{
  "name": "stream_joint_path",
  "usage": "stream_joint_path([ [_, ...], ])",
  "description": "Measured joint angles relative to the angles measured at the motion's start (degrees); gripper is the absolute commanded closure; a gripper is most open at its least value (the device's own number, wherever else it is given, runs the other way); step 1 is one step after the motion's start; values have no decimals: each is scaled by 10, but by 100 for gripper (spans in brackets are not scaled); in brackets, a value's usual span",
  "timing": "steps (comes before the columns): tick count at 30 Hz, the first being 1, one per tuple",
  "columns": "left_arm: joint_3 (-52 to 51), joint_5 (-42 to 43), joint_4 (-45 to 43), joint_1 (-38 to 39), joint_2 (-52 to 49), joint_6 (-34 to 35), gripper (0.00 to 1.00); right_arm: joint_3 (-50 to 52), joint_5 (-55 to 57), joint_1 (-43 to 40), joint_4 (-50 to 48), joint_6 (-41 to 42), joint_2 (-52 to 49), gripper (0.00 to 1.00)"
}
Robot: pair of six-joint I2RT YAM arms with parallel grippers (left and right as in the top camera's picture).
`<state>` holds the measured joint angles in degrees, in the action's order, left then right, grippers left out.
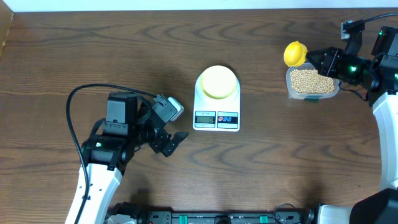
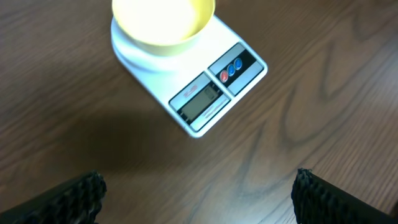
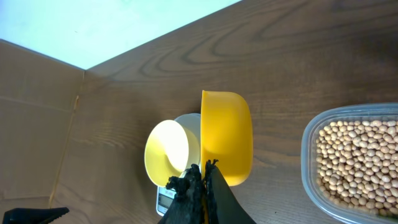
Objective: Scoop item into bowl and weigh 50g on scale
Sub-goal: 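Withdraw the left gripper from the scale toward the left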
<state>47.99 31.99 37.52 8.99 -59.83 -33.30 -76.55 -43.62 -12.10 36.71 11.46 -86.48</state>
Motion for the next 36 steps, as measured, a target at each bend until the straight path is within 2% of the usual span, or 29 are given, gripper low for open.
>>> stream_joint_path([
  [6, 0, -51, 7, 0, -1, 0, 2, 0, 0, 0, 3, -1, 0, 99],
  [16, 0, -63, -3, 0, -1, -16, 2, 0, 0, 0, 8, -4, 0, 99],
  [22, 0, -6, -3, -12, -1, -68, 2, 0, 0, 0, 17, -8, 0, 99],
  [28, -5, 83, 4, -100, 5, -98, 2, 0, 3, 0, 18, -14, 0, 99],
  [32, -57, 156, -7, -164, 13, -119, 2, 0, 9, 0, 18, -15, 0, 99],
  [36, -81, 177, -15, -167, 13, -135, 2, 0, 11, 0, 19, -15, 0, 99],
])
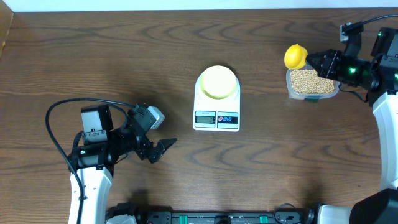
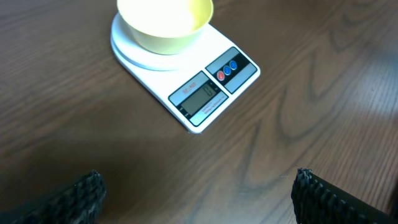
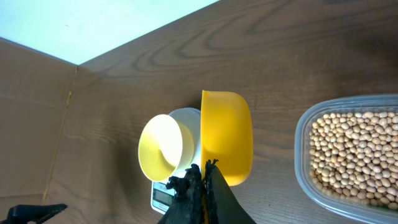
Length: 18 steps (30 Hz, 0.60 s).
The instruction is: Scoop item into bowl and weigh 50g on scale
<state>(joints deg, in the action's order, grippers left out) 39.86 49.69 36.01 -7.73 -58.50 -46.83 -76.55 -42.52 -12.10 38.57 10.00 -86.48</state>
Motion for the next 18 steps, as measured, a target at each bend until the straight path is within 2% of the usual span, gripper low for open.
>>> stream_joint_path([
  [8, 0, -53, -29, 0, 0, -12, 2, 0, 2, 0, 0, 0, 0, 99],
  [12, 0, -75, -84, 0, 0, 35, 2, 0, 2, 0, 0, 0, 0, 99],
  [18, 0, -68, -90, 0, 0, 68, 2, 0, 2, 0, 2, 0, 0, 99],
])
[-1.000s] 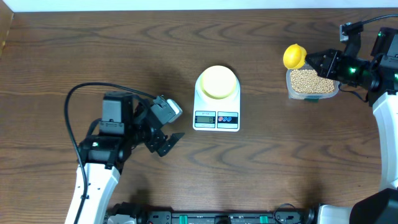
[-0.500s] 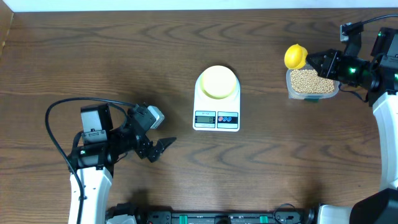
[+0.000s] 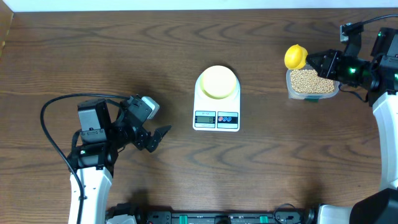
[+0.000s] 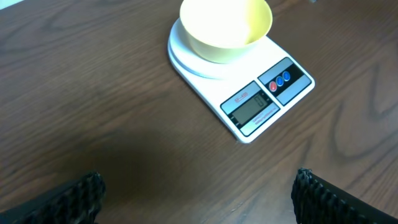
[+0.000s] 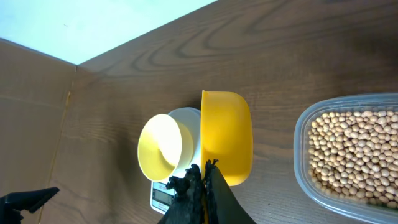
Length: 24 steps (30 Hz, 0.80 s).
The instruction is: Scoop item into bowl and weigh 50g on scale
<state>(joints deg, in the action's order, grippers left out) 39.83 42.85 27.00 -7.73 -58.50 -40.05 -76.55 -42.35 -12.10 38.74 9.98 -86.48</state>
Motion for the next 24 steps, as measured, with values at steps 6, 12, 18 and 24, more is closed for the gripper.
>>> stream_joint_path([
  [6, 0, 19, 7, 0, 0, 9, 3, 0, 2, 0, 0, 0, 0, 99],
  [12, 0, 20, 9, 0, 0, 9, 2, 0, 4, 0, 1, 0, 0, 99],
  [18, 0, 20, 11, 1, 0, 7, 2, 0, 4, 0, 6, 0, 0, 99],
  [24, 0, -15, 22, 50, 0, -11, 2, 0, 4, 0, 7, 0, 0, 99],
])
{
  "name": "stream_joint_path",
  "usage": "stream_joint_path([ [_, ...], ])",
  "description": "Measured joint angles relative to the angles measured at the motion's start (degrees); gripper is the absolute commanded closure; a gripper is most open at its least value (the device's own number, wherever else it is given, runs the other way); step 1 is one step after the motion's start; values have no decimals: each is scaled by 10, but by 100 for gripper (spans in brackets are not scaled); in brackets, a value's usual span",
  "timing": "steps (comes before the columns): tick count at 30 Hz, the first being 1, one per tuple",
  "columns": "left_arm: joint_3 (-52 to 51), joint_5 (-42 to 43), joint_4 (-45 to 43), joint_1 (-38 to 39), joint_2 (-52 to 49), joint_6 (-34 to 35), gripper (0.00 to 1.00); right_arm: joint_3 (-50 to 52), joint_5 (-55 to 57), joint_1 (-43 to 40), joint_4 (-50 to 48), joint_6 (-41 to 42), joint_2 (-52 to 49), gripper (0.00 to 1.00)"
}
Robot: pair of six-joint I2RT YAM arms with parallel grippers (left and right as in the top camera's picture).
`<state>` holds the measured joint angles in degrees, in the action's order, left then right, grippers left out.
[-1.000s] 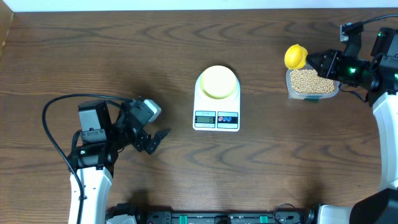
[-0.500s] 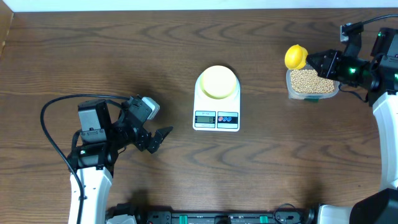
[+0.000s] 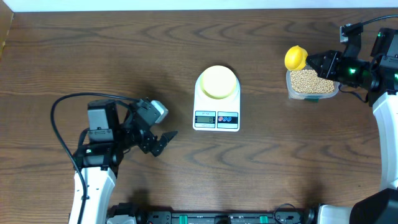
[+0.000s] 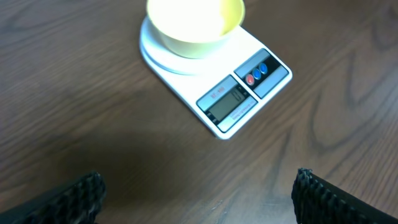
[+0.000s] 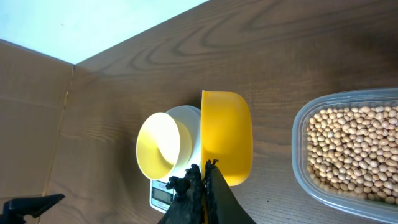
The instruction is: Scoop item into bowl and weigh 50g on scale
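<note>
A pale yellow bowl (image 3: 217,81) sits empty on the white scale (image 3: 216,115) at the table's middle. At the far right my right gripper (image 3: 313,59) is shut on the handle of a yellow scoop (image 3: 294,56), held just left of the clear tub of soybeans (image 3: 311,82). The right wrist view shows the scoop (image 5: 226,135) edge-on, the beans (image 5: 351,149) to its right and the bowl (image 5: 163,152) beyond. My left gripper (image 3: 165,142) stands open left of the scale, nothing between its fingertips (image 4: 87,190); its camera looks at the bowl (image 4: 193,22) and scale (image 4: 233,102).
A black cable (image 3: 65,106) loops from the left arm over the table. A cardboard wall (image 5: 31,124) stands past the table's left edge in the right wrist view. The table's far edge meets a white surface (image 3: 186,5).
My left arm has shifted slightly right, its open gripper now nearer the scale and turned a little. The right gripper with the scoop has barely moved.
My left gripper was open close beside the scale's left front. Then it stood further left, then further still, and now it has come part of the way back. Throughout, my right gripper held the yellow scoop beside the soybean tub, almost still.
</note>
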<state>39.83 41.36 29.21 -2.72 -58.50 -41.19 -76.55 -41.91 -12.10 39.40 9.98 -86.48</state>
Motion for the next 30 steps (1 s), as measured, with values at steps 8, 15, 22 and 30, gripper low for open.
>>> stream_joint_path([
  [8, 0, -36, 1, 17, 0, -9, 2, 0, 0, 0, 0, -2, 0, 99],
  [15, 0, -42, 1, 17, 0, -9, 2, 0, 0, 0, 0, -2, 0, 99],
  [22, 0, -43, 0, 17, 0, -9, 2, 0, 0, 0, 0, -2, 0, 99],
  [30, 0, -43, 0, 17, 0, -9, 2, 0, 0, 0, 0, -3, 0, 99],
])
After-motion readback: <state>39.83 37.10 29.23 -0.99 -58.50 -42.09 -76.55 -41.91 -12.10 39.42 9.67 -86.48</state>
